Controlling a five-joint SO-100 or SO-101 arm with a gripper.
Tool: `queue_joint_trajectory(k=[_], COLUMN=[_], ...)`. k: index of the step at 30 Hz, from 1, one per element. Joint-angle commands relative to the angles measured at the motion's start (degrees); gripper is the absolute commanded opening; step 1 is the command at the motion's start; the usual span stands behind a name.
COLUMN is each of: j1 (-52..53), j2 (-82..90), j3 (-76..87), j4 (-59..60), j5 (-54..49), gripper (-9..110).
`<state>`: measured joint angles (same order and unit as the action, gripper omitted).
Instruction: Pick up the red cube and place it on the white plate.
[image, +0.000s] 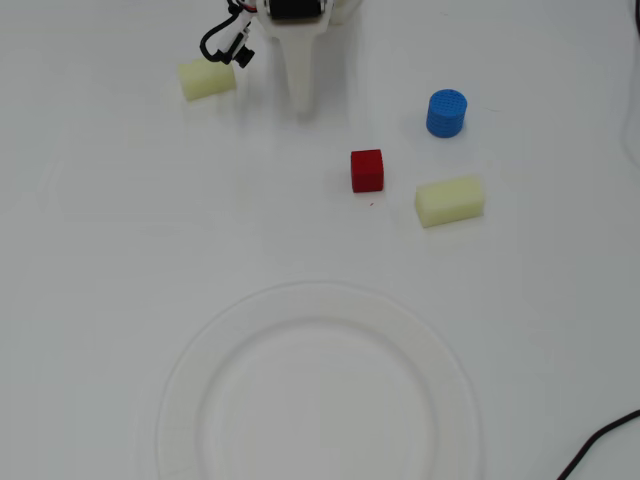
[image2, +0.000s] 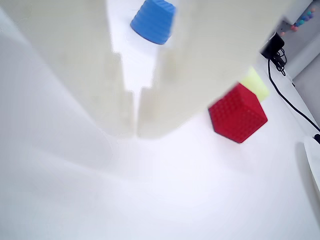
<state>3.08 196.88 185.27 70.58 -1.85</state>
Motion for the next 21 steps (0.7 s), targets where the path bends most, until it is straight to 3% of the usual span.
queue_joint_trajectory(k=[1, 16, 21], j1=[-1.49, 0.18, -2.29], j2=[0.44, 0.44, -4.48], j3=[-0.26, -0.70, -13.36], j4=[0.26, -3.34, -5.80], j5=[-1.23, -0.35, 3.60], gripper=[0, 0, 0])
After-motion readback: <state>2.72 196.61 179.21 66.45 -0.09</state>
